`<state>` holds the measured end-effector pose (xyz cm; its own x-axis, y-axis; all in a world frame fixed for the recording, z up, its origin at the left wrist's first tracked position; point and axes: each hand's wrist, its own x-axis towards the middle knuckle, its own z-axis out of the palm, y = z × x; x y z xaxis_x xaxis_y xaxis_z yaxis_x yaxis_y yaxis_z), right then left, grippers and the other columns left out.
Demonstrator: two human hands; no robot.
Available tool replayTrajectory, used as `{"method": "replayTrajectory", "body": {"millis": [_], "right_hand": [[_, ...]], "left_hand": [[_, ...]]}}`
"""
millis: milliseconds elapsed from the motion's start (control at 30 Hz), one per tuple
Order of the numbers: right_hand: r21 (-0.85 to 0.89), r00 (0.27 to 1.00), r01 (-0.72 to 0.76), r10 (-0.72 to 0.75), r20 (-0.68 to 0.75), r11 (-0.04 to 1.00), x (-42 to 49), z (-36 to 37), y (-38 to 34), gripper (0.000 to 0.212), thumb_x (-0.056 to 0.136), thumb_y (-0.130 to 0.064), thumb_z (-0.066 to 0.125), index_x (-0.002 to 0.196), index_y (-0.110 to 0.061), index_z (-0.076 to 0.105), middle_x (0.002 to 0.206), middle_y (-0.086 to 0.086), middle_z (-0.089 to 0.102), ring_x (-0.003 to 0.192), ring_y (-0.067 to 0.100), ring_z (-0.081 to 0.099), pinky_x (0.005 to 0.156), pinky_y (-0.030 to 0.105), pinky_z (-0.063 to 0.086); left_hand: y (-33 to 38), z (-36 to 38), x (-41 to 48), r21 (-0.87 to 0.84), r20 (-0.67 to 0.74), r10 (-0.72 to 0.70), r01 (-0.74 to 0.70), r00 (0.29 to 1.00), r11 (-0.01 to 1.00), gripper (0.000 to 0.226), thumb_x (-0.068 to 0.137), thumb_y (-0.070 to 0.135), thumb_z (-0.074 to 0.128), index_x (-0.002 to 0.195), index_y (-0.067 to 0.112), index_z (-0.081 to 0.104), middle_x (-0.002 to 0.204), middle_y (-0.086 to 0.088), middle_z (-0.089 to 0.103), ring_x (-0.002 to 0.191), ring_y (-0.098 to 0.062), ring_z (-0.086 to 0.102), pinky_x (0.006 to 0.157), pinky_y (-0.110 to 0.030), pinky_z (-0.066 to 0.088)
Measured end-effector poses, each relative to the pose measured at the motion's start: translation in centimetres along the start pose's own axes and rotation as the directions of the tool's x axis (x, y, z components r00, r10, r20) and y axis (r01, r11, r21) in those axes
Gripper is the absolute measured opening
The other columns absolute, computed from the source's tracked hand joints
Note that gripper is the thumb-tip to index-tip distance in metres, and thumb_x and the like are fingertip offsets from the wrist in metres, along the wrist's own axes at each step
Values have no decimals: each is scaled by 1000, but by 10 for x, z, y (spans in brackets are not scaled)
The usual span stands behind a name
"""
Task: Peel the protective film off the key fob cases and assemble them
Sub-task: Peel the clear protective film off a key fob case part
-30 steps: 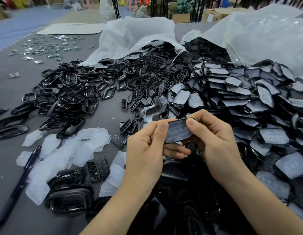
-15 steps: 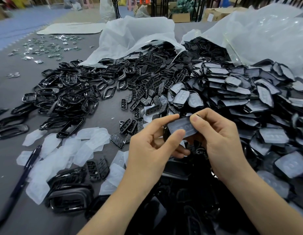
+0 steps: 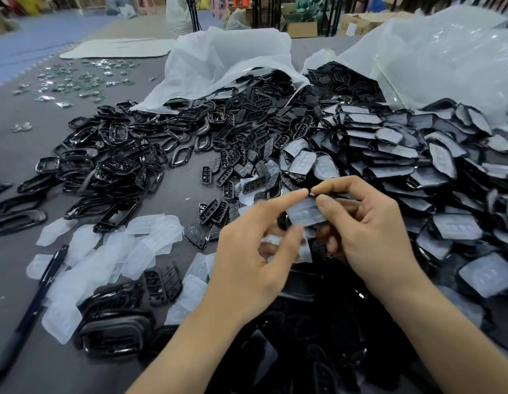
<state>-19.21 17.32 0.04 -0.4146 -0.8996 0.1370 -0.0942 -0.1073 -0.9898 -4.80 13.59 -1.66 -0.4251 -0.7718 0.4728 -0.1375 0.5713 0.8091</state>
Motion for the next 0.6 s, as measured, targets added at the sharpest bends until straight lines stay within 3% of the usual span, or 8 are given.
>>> {"method": "replayTrajectory", "body": {"millis": [67, 167, 333, 433, 500, 600], "right_hand": [[119, 993, -118, 118, 7, 986, 4, -5, -2, 18, 92, -4, 57, 83, -18, 63, 44, 0, 52, 32, 7, 39, 34, 15, 31], [255, 955, -296, 284, 80, 921, 8, -8, -3, 24, 91, -1, 54, 74, -15, 62, 43, 2, 49, 30, 6, 35, 33, 15, 27], [322, 887, -461, 428, 173, 827, 9, -9, -6, 20, 91, -2, 51, 75, -6, 62, 44, 2, 48, 31, 5, 37, 30, 13, 27], [360, 878, -477, 415, 238, 802, 9, -11, -10, 21, 84, -17, 60, 67, -7, 67, 51, 4, 57, 36, 7, 48, 34, 15, 39], [366, 881, -461, 368, 299, 808, 7, -10, -12, 16, 76, -20, 62, 66, -8, 68, 55, 7, 61, 40, 9, 54, 37, 17, 44], [355, 893, -417, 306, 330, 836, 4, -7, -10, 10, 73, -15, 62, 80, -10, 67, 54, 5, 57, 42, 11, 50, 39, 18, 41]], "left_hand": [[-1, -1, 3, 112, 8, 120, -120, 993, 986, 27, 91, 24, 60, 117, 18, 66, 120, -1, 58, 103, -11, 60, 81, -21, 52], [-2, -1, 6, 40, 9, 135, -135, 991, 990, 18, 91, 18, 63, 107, 13, 69, 121, 2, 63, 115, -6, 58, 97, -19, 43], [1, -2, 4, -159, 37, -2, 8, 999, 987, 14, 87, 23, 62, 98, 23, 71, 101, 12, 73, 101, -1, 65, 88, -17, 47], [2, -4, 5, -247, -52, -138, 121, 989, 961, 11, 83, 26, 67, 88, 32, 75, 80, 6, 74, 75, 1, 64, 70, -7, 44], [1, -6, 8, -433, -100, -309, 238, 946, 869, 13, 77, 34, 68, 82, 29, 78, 75, -5, 74, 70, -9, 64, 66, -13, 49], [2, -9, 11, -721, 52, -503, 381, 863, 579, 22, 72, 32, 65, 80, 17, 79, 81, -5, 75, 72, -11, 71, 67, -20, 55]]}}
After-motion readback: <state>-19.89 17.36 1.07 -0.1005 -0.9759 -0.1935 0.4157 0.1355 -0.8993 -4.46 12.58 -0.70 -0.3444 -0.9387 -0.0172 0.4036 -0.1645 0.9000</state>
